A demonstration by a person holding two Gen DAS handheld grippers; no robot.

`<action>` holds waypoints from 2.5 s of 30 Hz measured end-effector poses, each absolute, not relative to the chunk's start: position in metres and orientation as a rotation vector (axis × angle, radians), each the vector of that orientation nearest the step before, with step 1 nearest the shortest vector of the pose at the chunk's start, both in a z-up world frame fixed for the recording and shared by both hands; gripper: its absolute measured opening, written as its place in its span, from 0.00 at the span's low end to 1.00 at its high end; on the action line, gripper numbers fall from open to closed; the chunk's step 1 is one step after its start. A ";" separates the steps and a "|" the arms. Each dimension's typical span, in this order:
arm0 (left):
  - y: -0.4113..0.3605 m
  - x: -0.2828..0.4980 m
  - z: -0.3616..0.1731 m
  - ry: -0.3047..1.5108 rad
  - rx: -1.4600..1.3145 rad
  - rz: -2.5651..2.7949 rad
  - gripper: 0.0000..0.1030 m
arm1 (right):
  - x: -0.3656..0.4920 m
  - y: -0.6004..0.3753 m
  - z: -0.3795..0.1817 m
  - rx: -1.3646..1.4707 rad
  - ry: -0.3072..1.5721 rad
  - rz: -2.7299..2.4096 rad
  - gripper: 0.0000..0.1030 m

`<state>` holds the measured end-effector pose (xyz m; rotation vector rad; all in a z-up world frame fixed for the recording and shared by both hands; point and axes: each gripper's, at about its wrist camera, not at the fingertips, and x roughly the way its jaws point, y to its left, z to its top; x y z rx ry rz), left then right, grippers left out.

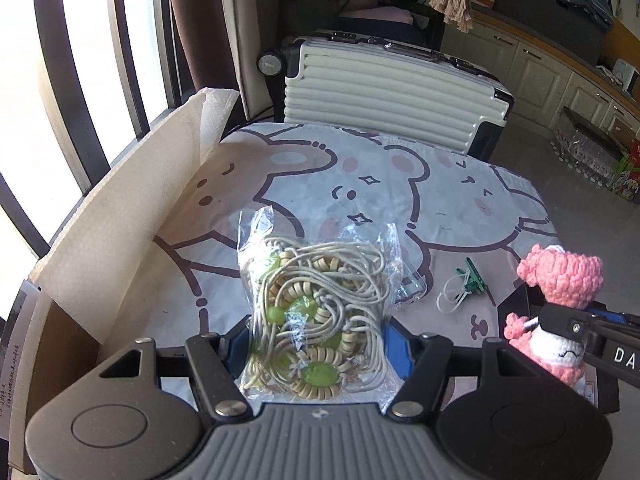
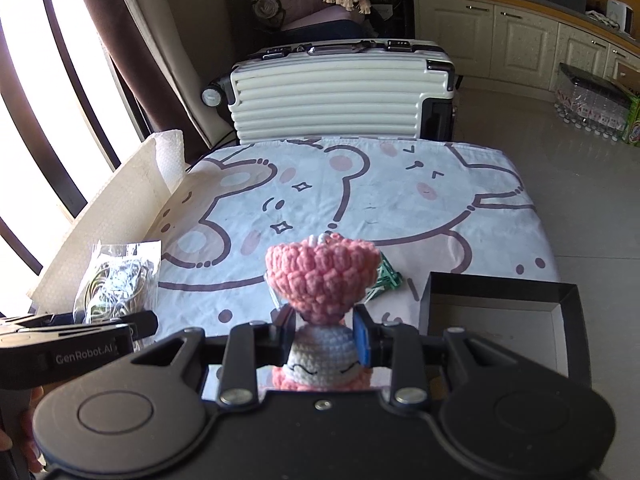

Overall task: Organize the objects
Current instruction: 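Lift the doll and bead bag and carry both toward the black box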

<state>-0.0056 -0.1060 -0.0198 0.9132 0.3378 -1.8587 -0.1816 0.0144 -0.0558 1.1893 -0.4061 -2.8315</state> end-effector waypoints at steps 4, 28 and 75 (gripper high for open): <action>-0.104 -0.006 -0.020 0.326 0.913 -1.855 0.65 | -0.180 0.019 -0.058 1.192 -0.397 -2.834 0.31; -0.106 -0.023 -0.021 0.292 0.916 -1.868 0.65 | -0.186 0.029 -0.064 1.195 -0.377 -2.844 0.31; -0.029 -0.181 -0.087 0.387 1.023 -2.203 0.65 | -0.113 0.198 -0.091 1.239 -0.654 -3.082 0.31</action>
